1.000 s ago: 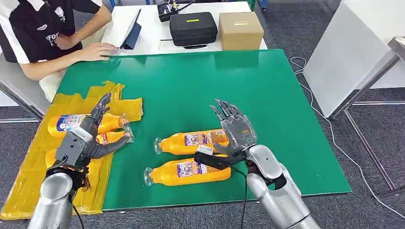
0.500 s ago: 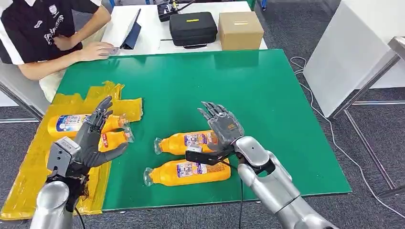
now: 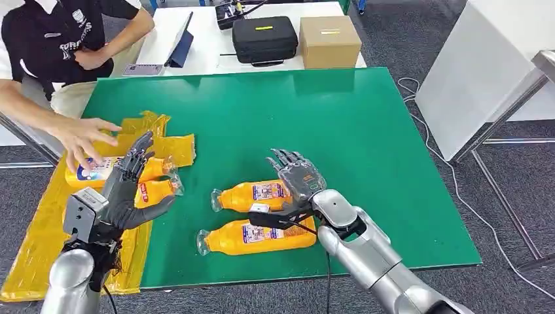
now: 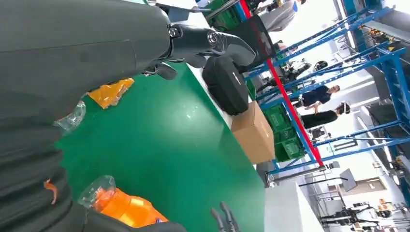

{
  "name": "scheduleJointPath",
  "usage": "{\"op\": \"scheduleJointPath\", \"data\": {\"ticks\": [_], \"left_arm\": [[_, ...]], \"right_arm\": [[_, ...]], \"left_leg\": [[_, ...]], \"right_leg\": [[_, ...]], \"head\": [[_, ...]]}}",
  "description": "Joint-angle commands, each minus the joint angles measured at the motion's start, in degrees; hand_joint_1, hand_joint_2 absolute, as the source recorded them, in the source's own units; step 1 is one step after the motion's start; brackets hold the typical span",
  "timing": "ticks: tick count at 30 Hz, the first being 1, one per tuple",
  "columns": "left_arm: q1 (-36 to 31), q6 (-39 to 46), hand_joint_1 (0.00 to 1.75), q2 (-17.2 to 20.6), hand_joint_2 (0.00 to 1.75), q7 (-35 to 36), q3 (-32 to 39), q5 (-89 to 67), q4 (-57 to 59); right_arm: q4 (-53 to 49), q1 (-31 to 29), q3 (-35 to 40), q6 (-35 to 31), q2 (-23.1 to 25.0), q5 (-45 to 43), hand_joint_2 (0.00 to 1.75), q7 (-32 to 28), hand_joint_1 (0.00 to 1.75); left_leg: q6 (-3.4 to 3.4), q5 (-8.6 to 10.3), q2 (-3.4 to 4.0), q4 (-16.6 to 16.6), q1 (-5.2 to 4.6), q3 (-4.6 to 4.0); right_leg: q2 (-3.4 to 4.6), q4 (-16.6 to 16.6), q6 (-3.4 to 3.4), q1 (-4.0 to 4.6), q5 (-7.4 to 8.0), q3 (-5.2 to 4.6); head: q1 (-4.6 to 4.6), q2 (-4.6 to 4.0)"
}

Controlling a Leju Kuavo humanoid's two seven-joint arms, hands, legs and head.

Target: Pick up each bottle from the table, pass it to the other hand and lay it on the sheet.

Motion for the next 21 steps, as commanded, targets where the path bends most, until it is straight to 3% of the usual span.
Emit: {"op": "scheduleJointPath", "data": {"ticks": [1, 21], "left_arm": [[-1.22, 0.05, 0.00, 0.87, 1.75, 0.31, -1.60, 0.05, 3.57], [0.88, 0.60, 0.00, 0.81, 1.75, 1.39, -1.68, 0.17, 1.80]], "right_arm": [[5.65, -2.14, 2.28, 0.43, -0.46, -0.01, 1.75, 0.31, 0.00], [11.28, -2.04, -0.72, 0.69, 1.97, 4.89, 1.75, 4.77, 0.00]], "left_leg": [[-0.14, -0.07, 0.00, -0.06, 0.07, 0.25], [-0.16, -0.10, 0.10, -0.07, 0.06, 0.30]], "right_leg": [[-0.08, -0.15, 0.00, 0.07, -0.04, 0.31], [0.01, -0.15, -0.01, 0.06, -0.05, 0.33]], "head": [[0.00, 0.00], [0.00, 0.02]]}}
